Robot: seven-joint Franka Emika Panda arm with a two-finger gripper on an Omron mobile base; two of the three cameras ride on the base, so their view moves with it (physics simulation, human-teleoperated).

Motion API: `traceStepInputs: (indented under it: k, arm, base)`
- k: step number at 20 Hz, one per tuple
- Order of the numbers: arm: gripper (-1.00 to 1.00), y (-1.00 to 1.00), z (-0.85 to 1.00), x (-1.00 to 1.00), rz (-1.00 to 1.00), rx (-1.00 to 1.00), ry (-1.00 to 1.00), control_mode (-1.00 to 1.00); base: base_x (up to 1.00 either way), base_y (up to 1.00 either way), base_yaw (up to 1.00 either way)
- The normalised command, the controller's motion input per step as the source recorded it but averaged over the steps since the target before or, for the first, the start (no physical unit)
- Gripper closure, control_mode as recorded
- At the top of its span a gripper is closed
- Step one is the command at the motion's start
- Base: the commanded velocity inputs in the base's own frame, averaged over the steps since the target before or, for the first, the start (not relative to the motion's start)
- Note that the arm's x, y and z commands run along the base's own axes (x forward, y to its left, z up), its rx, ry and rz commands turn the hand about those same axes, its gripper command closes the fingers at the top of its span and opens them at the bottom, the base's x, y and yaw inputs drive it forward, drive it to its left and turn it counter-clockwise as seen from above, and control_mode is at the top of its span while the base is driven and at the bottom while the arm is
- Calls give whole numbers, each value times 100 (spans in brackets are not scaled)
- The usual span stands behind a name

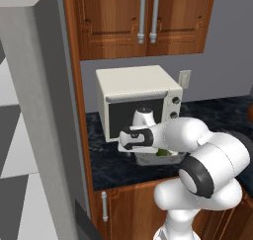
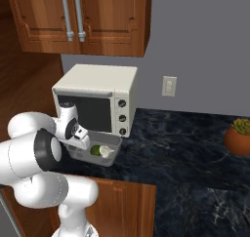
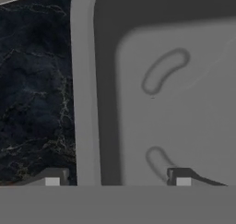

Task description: Take the garlic and lime out of the freezer and place them in the tupperware container on the counter. Then put the tupperware containing the vegetables back in the freezer.

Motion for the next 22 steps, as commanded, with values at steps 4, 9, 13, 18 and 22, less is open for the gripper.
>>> traceStepInputs:
  k: [4, 9, 13, 18, 22]
  arm:
    - [100, 0, 0, 0, 0, 0, 0, -100]
    - [100, 0, 0, 0, 0, 0, 0, -100]
    - [100, 0, 0, -2, 1, 0, -1, -100]
    - [100, -1, 38, -24, 1, 0, -1, -100]
    - [100, 0, 79, -21, 1, 0, 1, -100]
  base:
    - [0, 0, 0]
    - [0, 0, 0]
    - [0, 0, 0]
    - [0, 0, 0]
    - [0, 0, 0]
